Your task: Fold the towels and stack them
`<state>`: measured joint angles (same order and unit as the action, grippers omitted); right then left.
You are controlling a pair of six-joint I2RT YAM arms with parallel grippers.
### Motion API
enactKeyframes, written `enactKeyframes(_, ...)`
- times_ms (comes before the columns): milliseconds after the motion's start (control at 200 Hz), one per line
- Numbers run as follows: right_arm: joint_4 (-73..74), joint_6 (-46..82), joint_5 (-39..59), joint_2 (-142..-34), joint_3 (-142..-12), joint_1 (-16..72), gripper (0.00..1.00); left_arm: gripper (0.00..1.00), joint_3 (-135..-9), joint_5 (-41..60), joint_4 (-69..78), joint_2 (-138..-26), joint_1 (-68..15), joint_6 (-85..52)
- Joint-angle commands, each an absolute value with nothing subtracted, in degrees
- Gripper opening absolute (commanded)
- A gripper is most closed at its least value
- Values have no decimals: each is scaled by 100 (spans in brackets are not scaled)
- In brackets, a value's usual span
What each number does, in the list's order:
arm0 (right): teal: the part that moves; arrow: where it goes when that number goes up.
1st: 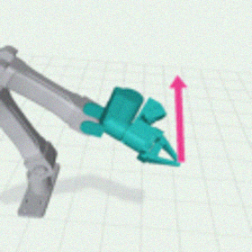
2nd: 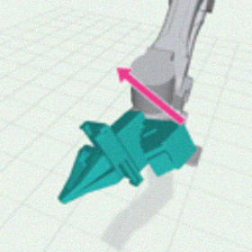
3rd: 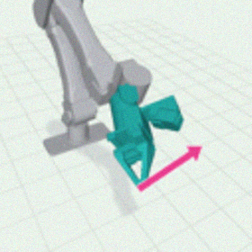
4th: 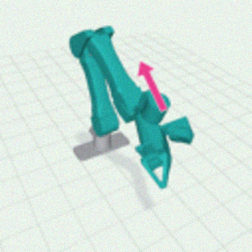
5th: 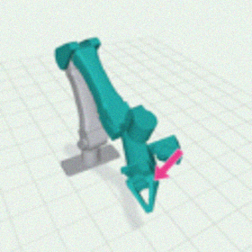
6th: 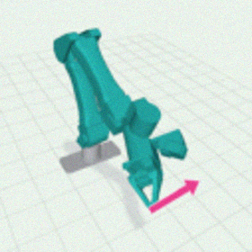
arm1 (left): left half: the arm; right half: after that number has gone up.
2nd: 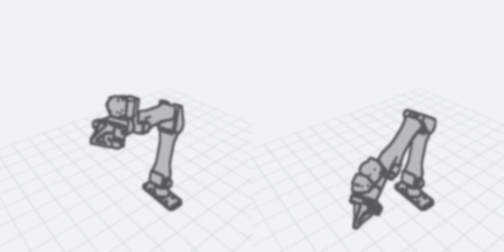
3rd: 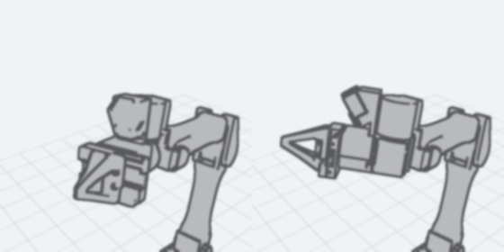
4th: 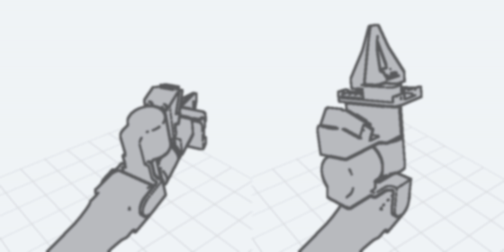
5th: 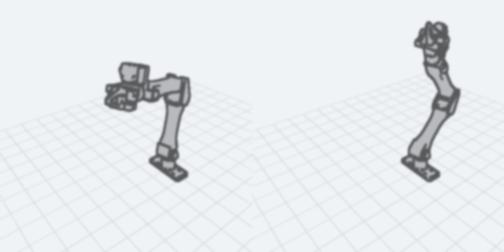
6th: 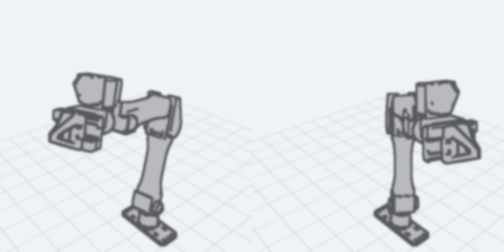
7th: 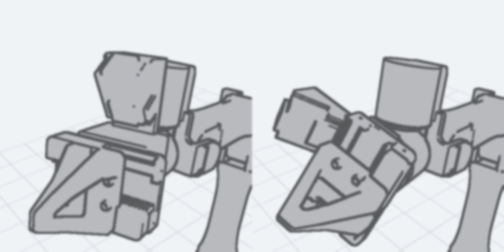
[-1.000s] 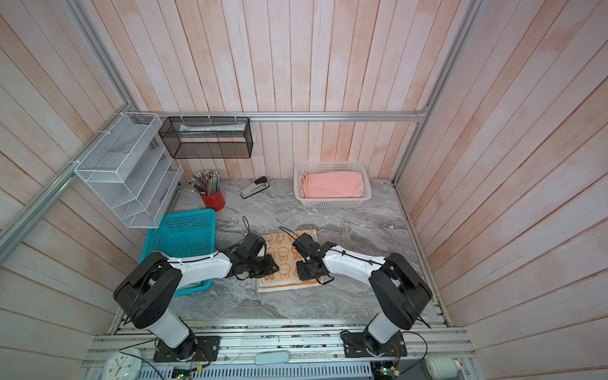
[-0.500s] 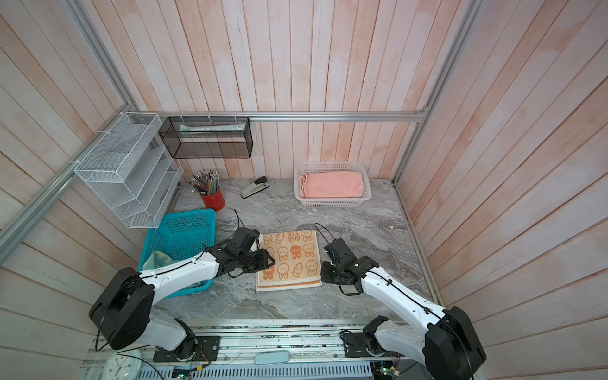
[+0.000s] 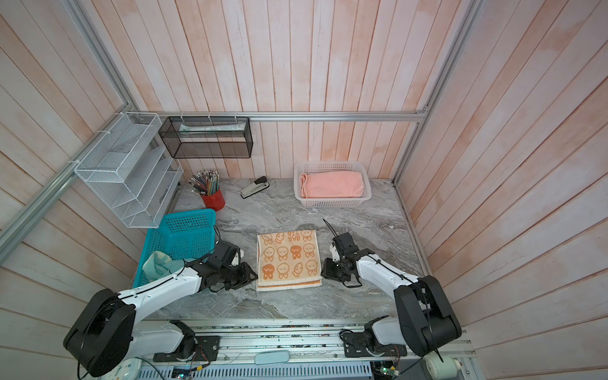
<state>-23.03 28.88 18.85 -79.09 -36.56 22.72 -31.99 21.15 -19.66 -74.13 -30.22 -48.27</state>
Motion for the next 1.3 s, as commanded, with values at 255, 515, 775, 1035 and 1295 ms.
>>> enactKeyframes(255,-1918,2555,2303,-8265,-3797,2251,31,34,-3119,2546,-1358,-7496,-3032,-5098)
enactKeyframes(515,-1906,2514,2338,-8279,-3840,2250,12,32,-3157,2690,-969,-7929,-3032,-5124)
enactKeyframes(775,-1952,2505,2386,-8194,-3876,2257,0,32,-3143,2804,-619,-8225,-3026,-5175)
enactKeyframes(1035,-2158,2501,2334,-7971,-3975,2251,0,8,-3253,2823,-704,-8152,-3008,-5120)
enactKeyframes(1295,-2907,2368,2202,-7546,-4661,2241,0,0,-3841,2607,-1794,-7359,-2846,-4773)
